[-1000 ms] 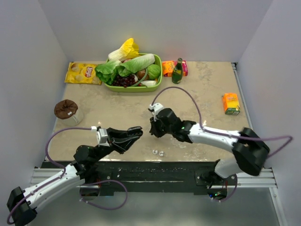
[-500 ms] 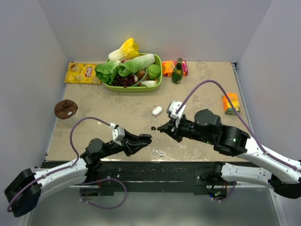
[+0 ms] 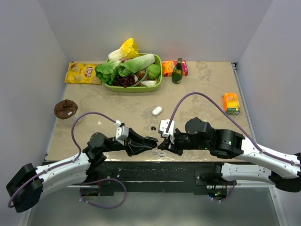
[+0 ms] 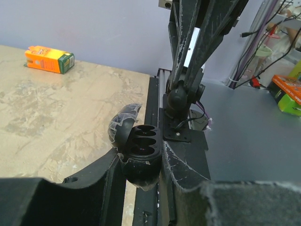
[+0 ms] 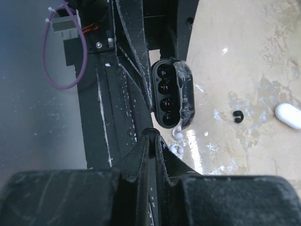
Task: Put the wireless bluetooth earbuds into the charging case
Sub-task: Place the earbud in the charging case.
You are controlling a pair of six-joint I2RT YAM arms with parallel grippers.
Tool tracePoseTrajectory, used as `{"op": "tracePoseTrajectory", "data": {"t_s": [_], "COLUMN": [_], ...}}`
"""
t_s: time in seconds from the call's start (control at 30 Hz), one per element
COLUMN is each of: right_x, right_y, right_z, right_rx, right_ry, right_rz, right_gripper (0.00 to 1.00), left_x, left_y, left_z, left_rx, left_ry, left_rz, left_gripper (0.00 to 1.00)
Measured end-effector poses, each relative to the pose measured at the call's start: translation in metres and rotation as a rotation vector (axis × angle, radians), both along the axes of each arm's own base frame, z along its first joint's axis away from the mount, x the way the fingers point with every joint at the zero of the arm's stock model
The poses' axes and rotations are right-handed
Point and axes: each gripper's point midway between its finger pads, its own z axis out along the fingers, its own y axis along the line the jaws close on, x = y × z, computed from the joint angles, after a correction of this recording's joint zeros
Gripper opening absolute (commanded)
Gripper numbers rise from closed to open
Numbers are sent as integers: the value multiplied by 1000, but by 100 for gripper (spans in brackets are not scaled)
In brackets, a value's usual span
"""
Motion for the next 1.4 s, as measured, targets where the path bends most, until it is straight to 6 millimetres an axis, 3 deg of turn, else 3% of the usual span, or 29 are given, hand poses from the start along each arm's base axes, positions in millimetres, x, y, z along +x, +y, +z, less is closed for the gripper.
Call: {"op": "tracePoseTrajectory", "data": {"t_s": [0.37,0.87,1.4], "right_x": [-10,-6,-8], "right_y": [6,14,23], "right_z": [-5,-13,-16], "right_rx": [15,-7,-6], "right_ry": [23,34,44], "right_rz": [53,48,70], "right_gripper": [0,0,0], "left_x": [-9,-26,-29], "left_y": [-7,-7,-5], "left_z": [-14,-3,3], "left_rx": [42,4,-12], "left_ry": [36,-2,-7], "left_rz": [-85,-185,-193], "left_gripper": [0,0,0]}}
